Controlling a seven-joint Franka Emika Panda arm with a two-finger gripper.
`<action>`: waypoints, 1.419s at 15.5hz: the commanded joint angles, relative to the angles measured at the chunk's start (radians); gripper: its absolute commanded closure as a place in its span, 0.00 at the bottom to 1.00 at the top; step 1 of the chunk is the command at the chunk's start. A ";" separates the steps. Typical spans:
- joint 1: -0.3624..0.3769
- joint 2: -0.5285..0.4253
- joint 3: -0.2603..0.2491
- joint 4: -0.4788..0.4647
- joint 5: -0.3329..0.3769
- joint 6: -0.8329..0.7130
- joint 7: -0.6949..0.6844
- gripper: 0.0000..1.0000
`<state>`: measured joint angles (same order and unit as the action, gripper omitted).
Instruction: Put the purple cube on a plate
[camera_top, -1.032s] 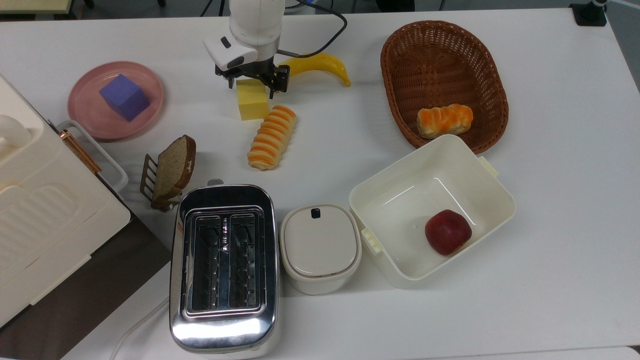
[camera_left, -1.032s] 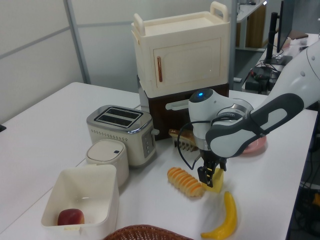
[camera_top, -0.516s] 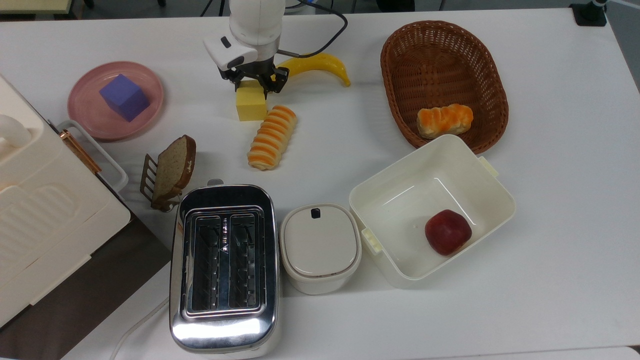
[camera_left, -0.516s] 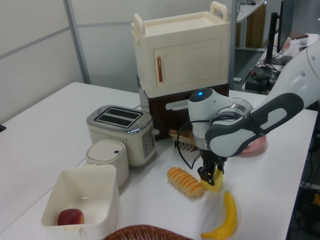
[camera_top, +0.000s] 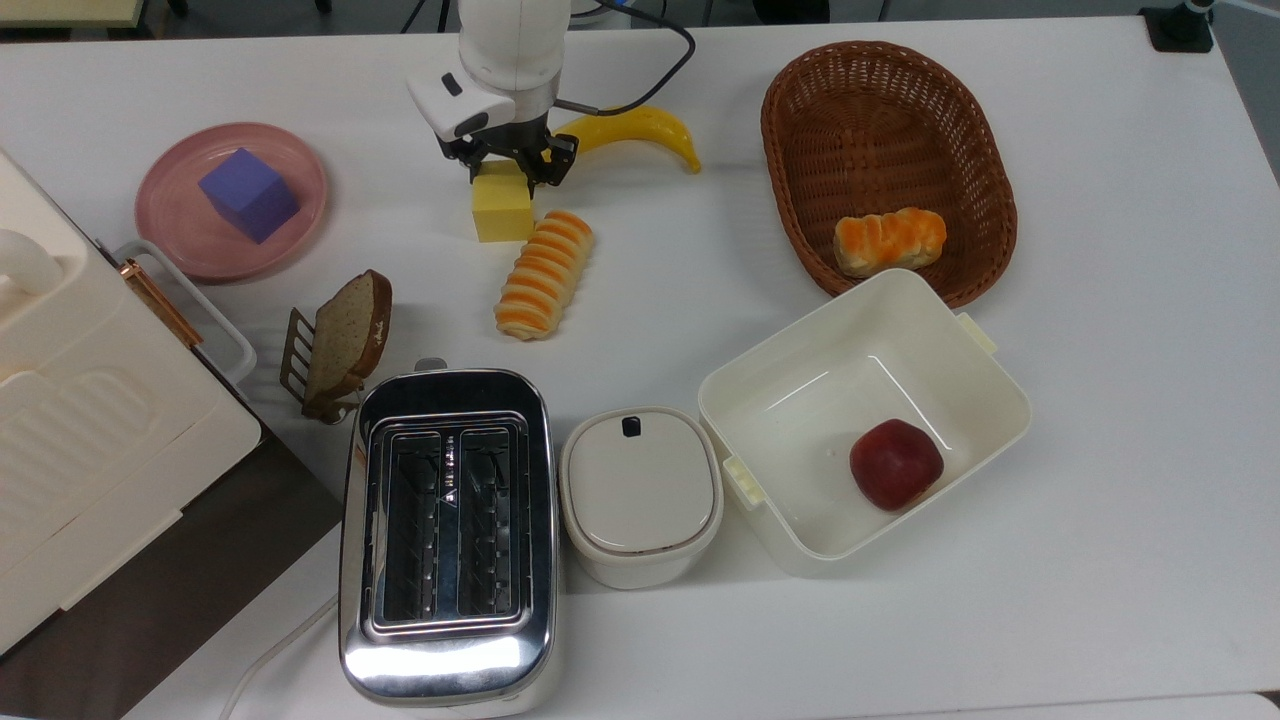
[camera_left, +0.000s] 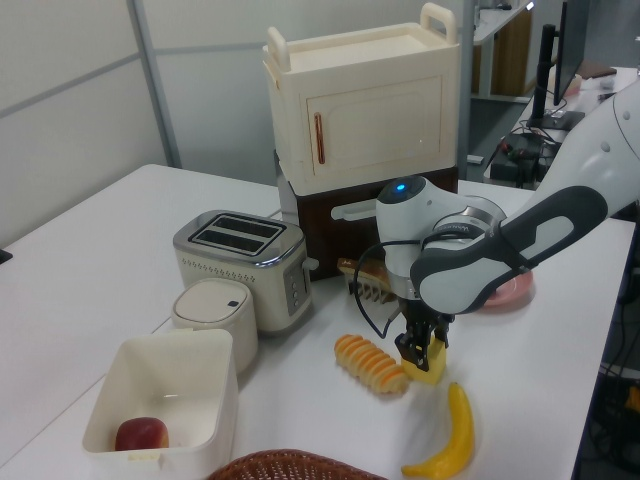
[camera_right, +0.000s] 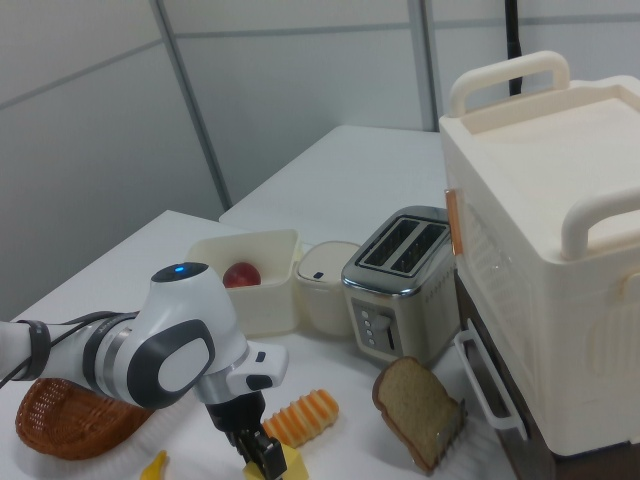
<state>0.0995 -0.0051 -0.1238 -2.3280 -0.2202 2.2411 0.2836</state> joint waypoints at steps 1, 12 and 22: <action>0.023 0.013 -0.022 0.001 -0.024 0.018 0.002 0.66; 0.022 -0.004 -0.019 0.040 -0.047 -0.062 0.000 0.00; 0.025 -0.036 0.019 0.446 0.001 -0.442 0.009 0.00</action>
<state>0.1104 -0.0444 -0.1173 -1.9499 -0.2468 1.8621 0.2832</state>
